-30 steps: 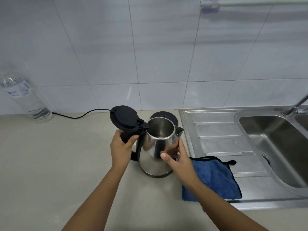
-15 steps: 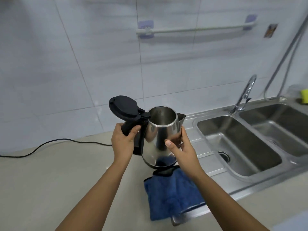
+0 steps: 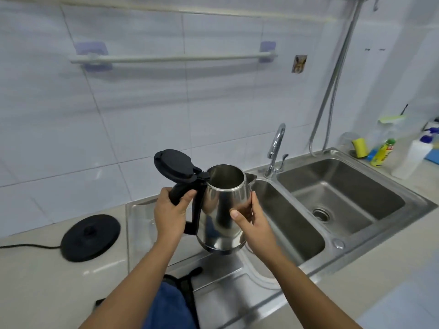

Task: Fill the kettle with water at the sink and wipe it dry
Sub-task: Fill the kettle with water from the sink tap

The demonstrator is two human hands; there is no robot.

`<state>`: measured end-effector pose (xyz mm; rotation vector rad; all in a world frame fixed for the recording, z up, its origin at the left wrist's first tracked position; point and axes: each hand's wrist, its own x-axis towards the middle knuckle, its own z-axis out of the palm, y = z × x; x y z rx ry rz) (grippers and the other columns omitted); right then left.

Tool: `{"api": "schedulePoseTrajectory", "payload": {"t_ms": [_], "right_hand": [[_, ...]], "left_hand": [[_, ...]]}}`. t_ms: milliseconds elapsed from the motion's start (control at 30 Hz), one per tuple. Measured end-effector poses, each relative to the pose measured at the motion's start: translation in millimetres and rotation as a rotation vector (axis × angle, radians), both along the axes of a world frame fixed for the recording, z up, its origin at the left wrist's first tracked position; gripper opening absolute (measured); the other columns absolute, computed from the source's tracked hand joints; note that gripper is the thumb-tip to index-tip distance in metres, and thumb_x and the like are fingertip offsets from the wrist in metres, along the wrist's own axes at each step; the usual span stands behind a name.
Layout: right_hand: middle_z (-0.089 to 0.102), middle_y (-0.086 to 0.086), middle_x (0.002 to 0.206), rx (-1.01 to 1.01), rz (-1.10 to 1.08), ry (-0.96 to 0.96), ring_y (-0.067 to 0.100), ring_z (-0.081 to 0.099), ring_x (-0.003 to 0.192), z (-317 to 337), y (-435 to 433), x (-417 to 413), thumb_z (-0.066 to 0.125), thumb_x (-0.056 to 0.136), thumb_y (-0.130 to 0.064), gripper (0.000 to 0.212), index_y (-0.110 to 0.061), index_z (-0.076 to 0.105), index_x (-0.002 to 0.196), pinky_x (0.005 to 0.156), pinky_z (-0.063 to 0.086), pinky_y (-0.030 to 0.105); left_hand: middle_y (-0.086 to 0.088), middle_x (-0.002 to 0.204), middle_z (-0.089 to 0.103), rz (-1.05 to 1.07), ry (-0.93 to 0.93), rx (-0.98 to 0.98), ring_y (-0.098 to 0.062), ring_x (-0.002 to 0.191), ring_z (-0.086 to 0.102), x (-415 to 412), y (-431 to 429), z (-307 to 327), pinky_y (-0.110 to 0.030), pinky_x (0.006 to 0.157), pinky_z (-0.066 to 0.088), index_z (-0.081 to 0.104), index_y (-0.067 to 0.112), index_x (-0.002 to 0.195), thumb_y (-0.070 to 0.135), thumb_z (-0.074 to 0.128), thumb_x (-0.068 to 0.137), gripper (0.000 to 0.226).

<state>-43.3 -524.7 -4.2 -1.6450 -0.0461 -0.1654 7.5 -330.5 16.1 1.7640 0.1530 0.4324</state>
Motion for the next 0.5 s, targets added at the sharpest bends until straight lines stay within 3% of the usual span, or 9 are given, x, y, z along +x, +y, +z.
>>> {"api": "schedulePoseTrajectory", "payload": {"t_ms": [67, 100, 133, 233, 367, 500], "right_hand": [[0.068, -0.022, 0.094, -0.024, 0.008, 0.027, -0.015, 0.063, 0.088, -2, -33, 13, 0.067, 0.098, -0.016, 0.064, -0.051, 0.031, 0.138, 0.081, 0.047, 0.005], [0.067, -0.018, 0.099, -0.026, 0.017, 0.05, -0.018, 0.063, 0.088, -4, -49, 20, 0.067, 0.098, -0.015, 0.069, -0.049, 0.023, 0.139, 0.081, 0.046, 0.003], [0.067, -0.012, 0.102, -0.026, 0.02, 0.068, -0.018, 0.063, 0.087, -7, -64, 27, 0.066, 0.098, -0.014, 0.068, -0.046, 0.022, 0.14, 0.081, 0.046, 0.003], [0.068, -0.011, 0.097, -0.061, 0.04, 0.104, -0.006, 0.065, 0.093, -13, -105, 46, 0.068, 0.098, -0.016, 0.049, -0.03, 0.047, 0.14, 0.092, 0.052, 0.016], [0.071, -0.021, 0.1, -0.095, 0.096, 0.183, 0.002, 0.066, 0.107, -21, -145, 72, 0.07, 0.097, -0.023, 0.076, -0.02, 0.027, 0.16, 0.101, 0.05, 0.025], [0.07, -0.015, 0.097, -0.123, 0.106, 0.193, 0.007, 0.067, 0.102, -30, -171, 95, 0.071, 0.093, -0.029, 0.07, -0.006, 0.038, 0.151, 0.107, 0.051, 0.043]], "left_hand": [[0.007, 0.083, 0.06, 0.011, 0.014, -0.007, -0.003, 0.078, 0.055, 9, -34, -5, -0.018, 0.063, 0.038, 0.055, 0.016, 0.093, 0.042, 0.069, 0.083, 0.031], [0.007, 0.084, 0.06, 0.02, 0.025, -0.015, -0.002, 0.078, 0.055, 14, -49, -8, -0.018, 0.064, 0.039, 0.055, 0.017, 0.093, 0.042, 0.069, 0.083, 0.031], [0.006, 0.085, 0.061, 0.029, 0.037, -0.02, -0.004, 0.079, 0.056, 19, -62, -11, -0.018, 0.065, 0.04, 0.055, 0.018, 0.094, 0.042, 0.07, 0.082, 0.031], [0.007, 0.088, 0.062, 0.056, 0.065, -0.023, -0.007, 0.081, 0.057, 34, -99, -20, -0.02, 0.066, 0.04, 0.057, 0.019, 0.097, 0.042, 0.071, 0.081, 0.032], [0.014, 0.087, 0.061, 0.066, 0.091, -0.035, 0.003, 0.08, 0.055, 49, -138, -28, -0.013, 0.064, 0.038, 0.056, 0.02, 0.099, 0.037, 0.071, 0.083, 0.027], [0.009, 0.087, 0.062, 0.082, 0.134, -0.02, 0.0, 0.08, 0.056, 69, -161, -40, -0.016, 0.063, 0.038, 0.057, 0.018, 0.098, 0.038, 0.071, 0.083, 0.029]]}}
